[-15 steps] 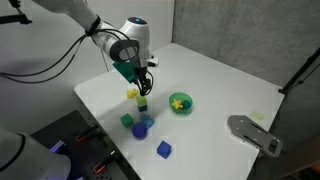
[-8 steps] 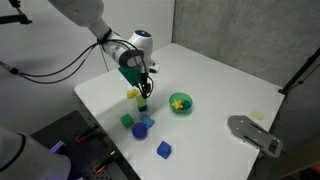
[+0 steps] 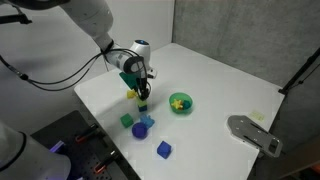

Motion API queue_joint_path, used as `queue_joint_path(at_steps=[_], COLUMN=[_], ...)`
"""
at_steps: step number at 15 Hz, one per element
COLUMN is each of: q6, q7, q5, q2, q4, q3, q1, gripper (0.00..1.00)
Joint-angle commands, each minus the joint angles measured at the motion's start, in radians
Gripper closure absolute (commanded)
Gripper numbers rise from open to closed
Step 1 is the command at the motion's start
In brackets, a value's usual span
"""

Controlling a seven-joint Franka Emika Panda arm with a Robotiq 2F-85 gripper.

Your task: Put the yellow block in the bowl

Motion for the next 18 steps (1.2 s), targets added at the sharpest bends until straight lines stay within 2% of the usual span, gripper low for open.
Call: queue_joint_path(at_steps=[1,2,3,5,6,9,13,18], q6=[-0.033,-0.04,-0.038,-0.038,-0.038,-0.047,-0.071,-0.101], q7=[0.106,0.124,0.138,0.152,0.152,0.121,0.078,0.068], q5=[-0.067,-0.083,-0.095,-0.113,-0.117,-0.104,-0.071,-0.075], q2=[0.03,0.039,0.047,0.061,0.067,0.052,-0.011,-0.047], q4=[0.039,0.045,0.047,0.051,0.053,0.056,0.065,0.128], q3=[-0.051,-0.06,-0.066,-0.071,-0.071,-0.059,-0.046,-0.067], q1=[0.063,0.076,0.086,0.101,0.104,0.086,0.03,-0.038], gripper=[0.0,0.0,0.2,0.33,0.44,0.66,0.68,0.68])
